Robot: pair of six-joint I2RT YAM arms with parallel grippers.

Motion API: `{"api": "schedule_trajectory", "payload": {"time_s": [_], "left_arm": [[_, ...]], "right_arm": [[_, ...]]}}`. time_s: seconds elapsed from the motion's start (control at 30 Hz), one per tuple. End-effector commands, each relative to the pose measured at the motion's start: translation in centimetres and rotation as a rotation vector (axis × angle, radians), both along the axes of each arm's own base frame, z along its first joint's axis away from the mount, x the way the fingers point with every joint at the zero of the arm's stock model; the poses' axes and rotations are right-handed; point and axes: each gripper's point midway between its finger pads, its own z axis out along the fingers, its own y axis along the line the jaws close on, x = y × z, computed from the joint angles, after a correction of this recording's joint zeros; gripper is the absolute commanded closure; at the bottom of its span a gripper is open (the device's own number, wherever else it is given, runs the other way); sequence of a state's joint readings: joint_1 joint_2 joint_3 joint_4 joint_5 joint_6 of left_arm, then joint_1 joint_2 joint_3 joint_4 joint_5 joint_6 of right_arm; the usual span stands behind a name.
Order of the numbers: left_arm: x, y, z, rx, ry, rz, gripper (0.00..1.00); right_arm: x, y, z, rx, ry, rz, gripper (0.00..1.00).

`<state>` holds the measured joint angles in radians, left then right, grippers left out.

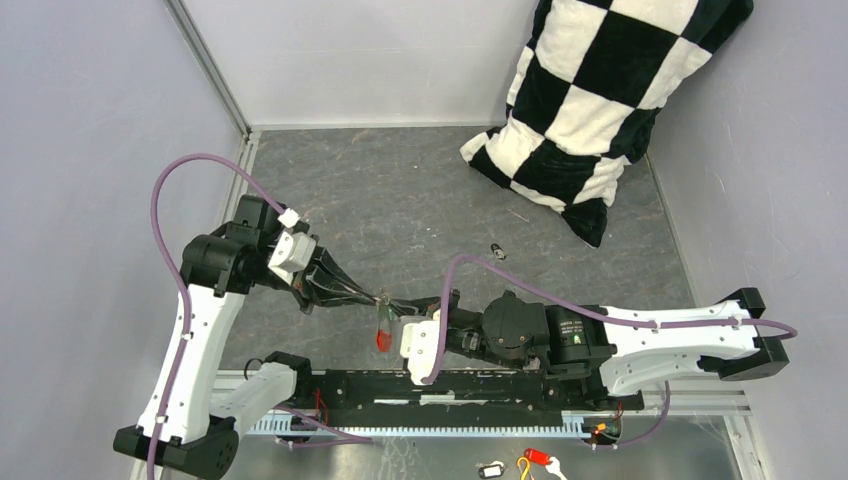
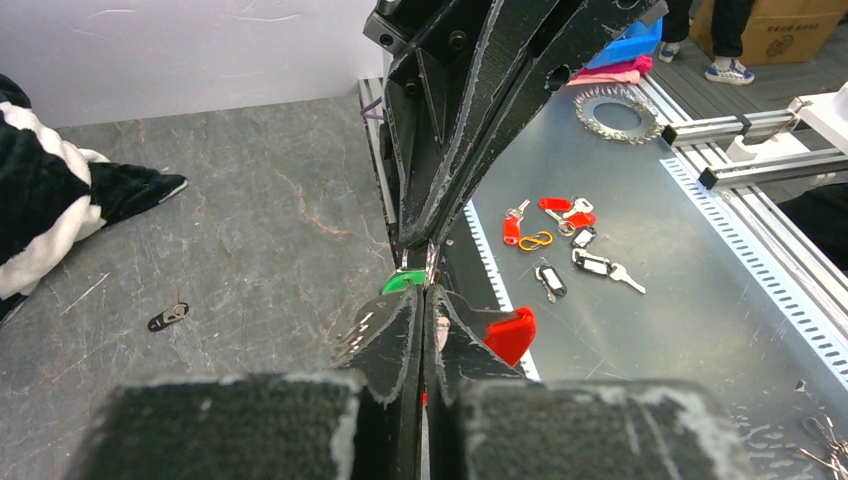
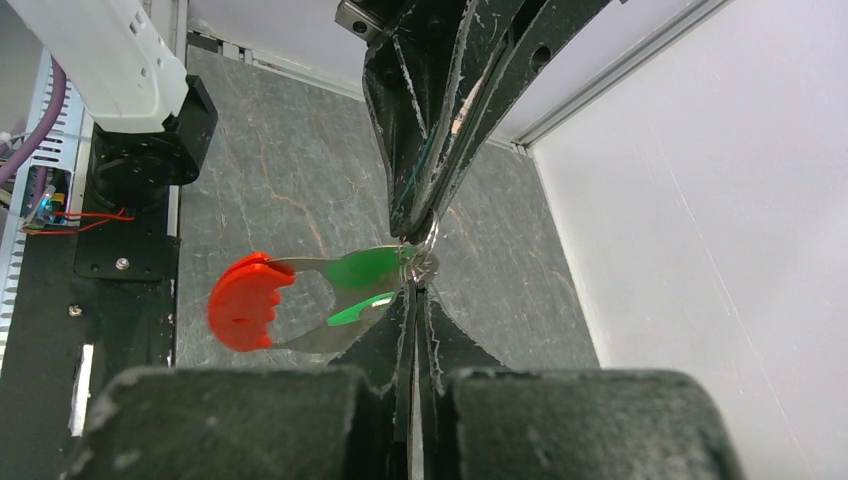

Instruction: Put the keys on the keyring

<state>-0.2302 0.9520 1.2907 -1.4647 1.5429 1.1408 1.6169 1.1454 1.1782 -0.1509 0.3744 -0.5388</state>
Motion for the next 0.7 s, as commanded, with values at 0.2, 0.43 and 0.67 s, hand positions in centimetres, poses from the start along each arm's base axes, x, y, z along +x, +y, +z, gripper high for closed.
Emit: {"api": "schedule_trajectory", "payload": {"time_s": [0.2, 0.43, 0.67], "left_arm": [[-0.17, 0.10, -0.23, -0.009, -0.033, 0.004, 0.98], [-0.19, 0.15, -0.57, -0.001, -0.033, 0.008, 0.98], [-0.39, 0.16, -0.64, -0.003, -0.031, 0.006, 0.98]], "right_arm": [[-0.39, 0.00, 3.94, 0.113, -0.002, 0.014, 1.00], [-0.35, 0.03, 3.86, 0.108, -0.008, 0.014, 1.00], [0.02, -0.40, 3.74, 0.110, -0.011, -0.009, 1.00]]}}
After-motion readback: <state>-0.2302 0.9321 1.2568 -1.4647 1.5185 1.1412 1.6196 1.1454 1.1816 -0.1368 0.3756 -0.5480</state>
